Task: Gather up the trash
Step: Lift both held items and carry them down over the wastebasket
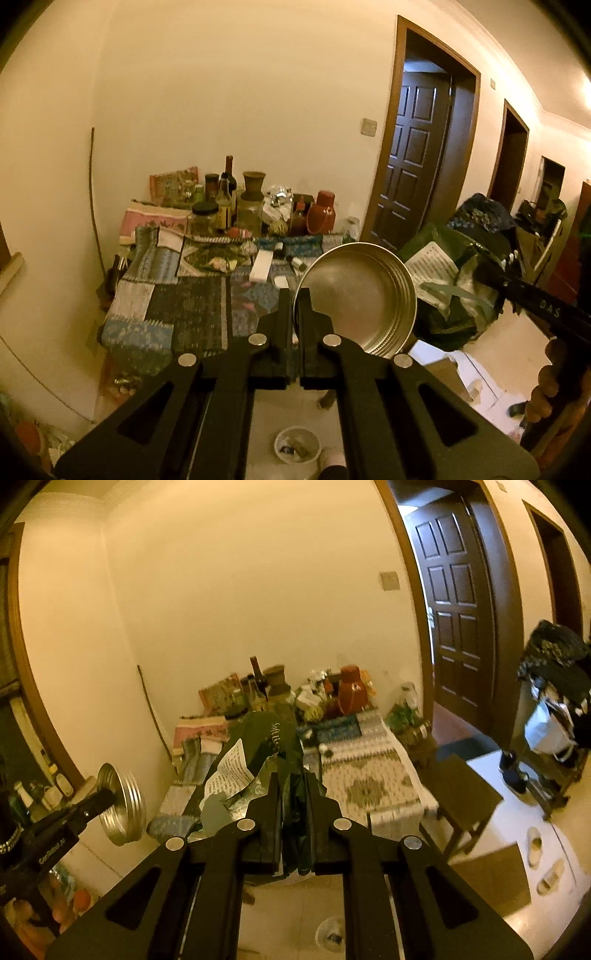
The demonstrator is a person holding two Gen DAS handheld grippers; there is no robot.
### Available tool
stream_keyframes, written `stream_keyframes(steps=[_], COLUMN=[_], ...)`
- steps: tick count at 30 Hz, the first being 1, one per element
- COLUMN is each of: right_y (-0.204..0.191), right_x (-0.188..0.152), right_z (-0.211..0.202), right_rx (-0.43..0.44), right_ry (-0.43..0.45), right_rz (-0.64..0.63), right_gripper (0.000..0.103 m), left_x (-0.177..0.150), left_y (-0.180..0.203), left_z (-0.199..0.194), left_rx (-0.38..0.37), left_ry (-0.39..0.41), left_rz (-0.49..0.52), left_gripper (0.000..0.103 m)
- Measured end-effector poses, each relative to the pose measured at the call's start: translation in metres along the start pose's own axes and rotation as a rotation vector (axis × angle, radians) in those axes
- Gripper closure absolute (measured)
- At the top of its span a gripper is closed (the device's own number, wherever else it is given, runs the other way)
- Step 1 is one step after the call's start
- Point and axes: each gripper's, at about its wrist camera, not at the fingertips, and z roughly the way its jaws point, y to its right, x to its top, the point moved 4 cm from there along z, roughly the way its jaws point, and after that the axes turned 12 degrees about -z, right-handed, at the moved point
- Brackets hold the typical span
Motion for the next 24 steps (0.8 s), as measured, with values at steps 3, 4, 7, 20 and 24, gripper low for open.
stream_keyframes(steps=[3, 4, 7, 20, 24], right_y=[-0.002, -0.001, 0.0, 0.024, 0.037], right_x=[-0.01, -0.013, -0.022, -0.092, -0.131], right_z=[-0.009, -0.011, -0.013, 0.041, 0.082], right_rx=[-0.019, -0.025, -0.035, 0.007, 0.022], right_ry=[-0.031, -0.039, -0.068, -0.26, -0.351], right_rz=[0.002, 0.002, 0.0, -0.006, -0.009], right_gripper=[0.093, 0.093, 0.093, 0.093, 0.093], left_x=[-0.012, -0.016, -0.028, -0.092, -0.126], left_y=[-0.001, 0.0, 0.001, -0.01, -0.019], left_z=[-0.006, -0.008, -0.01, 0.054, 0.091], left_rx=[-0.016, -0.019, -0.022, 0.05, 0.076], left_ry=[-0.034, -0.044, -0.071, -0.237, -0.303], left_rz=[-0.004, -0.002, -0.003, -0.082, -0.116], left_gripper=[0.102, 0.102, 0.102, 0.102, 0.102])
